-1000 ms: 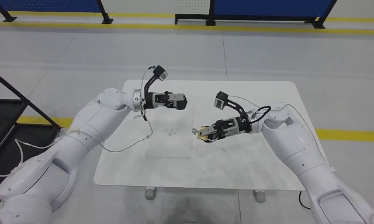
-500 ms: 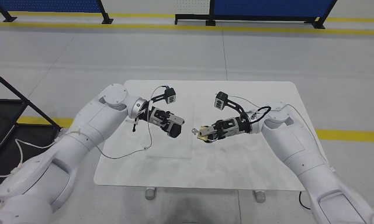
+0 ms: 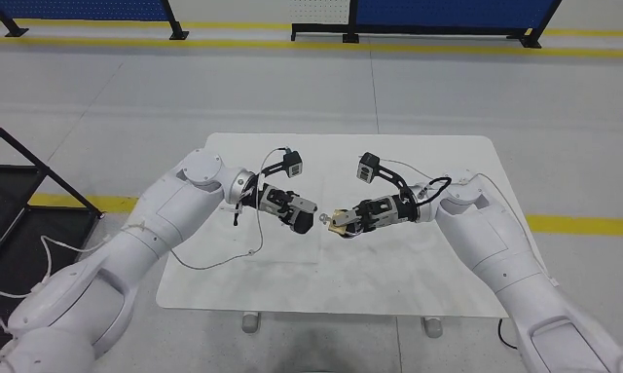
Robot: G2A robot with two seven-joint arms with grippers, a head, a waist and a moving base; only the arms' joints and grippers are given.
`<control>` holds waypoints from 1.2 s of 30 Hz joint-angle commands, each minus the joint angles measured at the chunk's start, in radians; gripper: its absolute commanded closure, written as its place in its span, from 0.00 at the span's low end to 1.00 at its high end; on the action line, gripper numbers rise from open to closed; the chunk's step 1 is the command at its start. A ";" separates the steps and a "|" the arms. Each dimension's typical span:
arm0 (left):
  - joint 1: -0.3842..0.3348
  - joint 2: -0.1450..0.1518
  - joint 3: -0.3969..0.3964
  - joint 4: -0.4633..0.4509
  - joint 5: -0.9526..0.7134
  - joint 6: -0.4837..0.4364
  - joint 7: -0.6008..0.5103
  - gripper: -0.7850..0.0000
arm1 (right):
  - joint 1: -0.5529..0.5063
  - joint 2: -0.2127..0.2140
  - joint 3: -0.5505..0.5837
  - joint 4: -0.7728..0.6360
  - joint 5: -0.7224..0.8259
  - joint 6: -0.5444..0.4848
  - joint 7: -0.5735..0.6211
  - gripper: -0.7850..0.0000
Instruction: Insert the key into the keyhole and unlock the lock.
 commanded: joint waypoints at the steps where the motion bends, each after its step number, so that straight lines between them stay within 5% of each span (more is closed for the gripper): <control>1: 0.009 -0.004 -0.010 -0.005 -0.005 -0.009 0.009 0.06 | 0.000 0.000 0.000 0.000 0.000 0.000 0.000 1.00; 10: 0.057 -0.004 -0.066 -0.031 0.003 -0.022 0.022 0.32 | 0.000 0.000 0.000 0.000 0.000 0.000 0.000 1.00; 19: 0.082 -0.007 -0.105 -0.043 0.008 -0.010 0.010 0.45 | 0.000 0.000 0.000 0.000 0.000 0.000 0.000 1.00; 25: 0.090 -0.011 -0.127 -0.044 0.011 0.000 0.000 0.00 | 0.000 0.000 0.000 0.000 0.000 0.000 0.000 1.00; 36: 0.091 -0.012 -0.130 -0.042 0.012 0.001 0.000 0.00 | 0.000 0.000 0.000 0.000 0.000 0.000 0.000 1.00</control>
